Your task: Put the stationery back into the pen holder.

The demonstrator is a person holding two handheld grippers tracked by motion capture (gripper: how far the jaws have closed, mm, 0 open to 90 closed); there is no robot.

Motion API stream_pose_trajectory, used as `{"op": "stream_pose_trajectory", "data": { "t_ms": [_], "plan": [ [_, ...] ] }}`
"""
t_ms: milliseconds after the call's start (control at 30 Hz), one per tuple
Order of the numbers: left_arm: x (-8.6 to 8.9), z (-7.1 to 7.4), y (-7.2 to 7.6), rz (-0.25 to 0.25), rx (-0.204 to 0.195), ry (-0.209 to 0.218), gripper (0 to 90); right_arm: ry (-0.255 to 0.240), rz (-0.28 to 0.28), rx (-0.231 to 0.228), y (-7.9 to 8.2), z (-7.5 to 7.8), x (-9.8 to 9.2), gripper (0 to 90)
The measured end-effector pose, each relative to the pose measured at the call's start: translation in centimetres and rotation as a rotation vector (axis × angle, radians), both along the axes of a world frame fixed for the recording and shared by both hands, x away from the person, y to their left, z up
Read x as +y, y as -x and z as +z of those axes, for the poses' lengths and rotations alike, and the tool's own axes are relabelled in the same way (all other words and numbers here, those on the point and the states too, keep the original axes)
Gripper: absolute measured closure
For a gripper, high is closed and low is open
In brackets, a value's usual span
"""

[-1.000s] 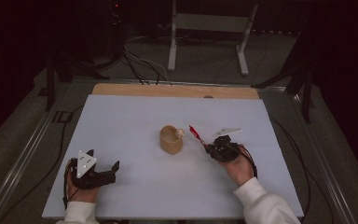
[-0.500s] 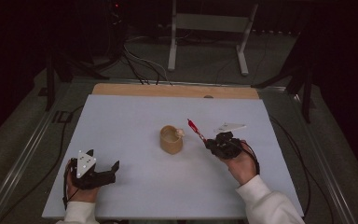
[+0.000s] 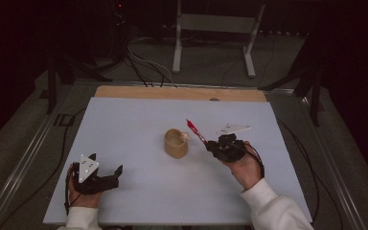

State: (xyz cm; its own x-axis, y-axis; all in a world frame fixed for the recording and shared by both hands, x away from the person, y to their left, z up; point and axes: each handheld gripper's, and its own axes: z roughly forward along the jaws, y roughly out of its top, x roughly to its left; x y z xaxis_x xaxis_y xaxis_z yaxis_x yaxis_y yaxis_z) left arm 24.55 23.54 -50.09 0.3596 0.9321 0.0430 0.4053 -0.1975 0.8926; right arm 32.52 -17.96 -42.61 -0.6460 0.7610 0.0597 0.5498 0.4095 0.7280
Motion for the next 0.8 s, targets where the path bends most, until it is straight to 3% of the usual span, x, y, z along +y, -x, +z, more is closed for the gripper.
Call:
{"op": "stream_pose_trajectory", "data": {
  "t_ms": [467, 800],
  "plan": [
    [0.0, 0.0, 0.0, -0.001, -0.001, -0.002, 0.2, -0.013, 0.059, -0.012, 0.5, 0.9, 2.1, 81.4],
    [0.1, 0.0, 0.0, -0.001, 0.000, -0.001, 0.2, 0.002, 0.090, 0.013, 0.7, 0.6, 3.4, 81.3]
  ]
}}
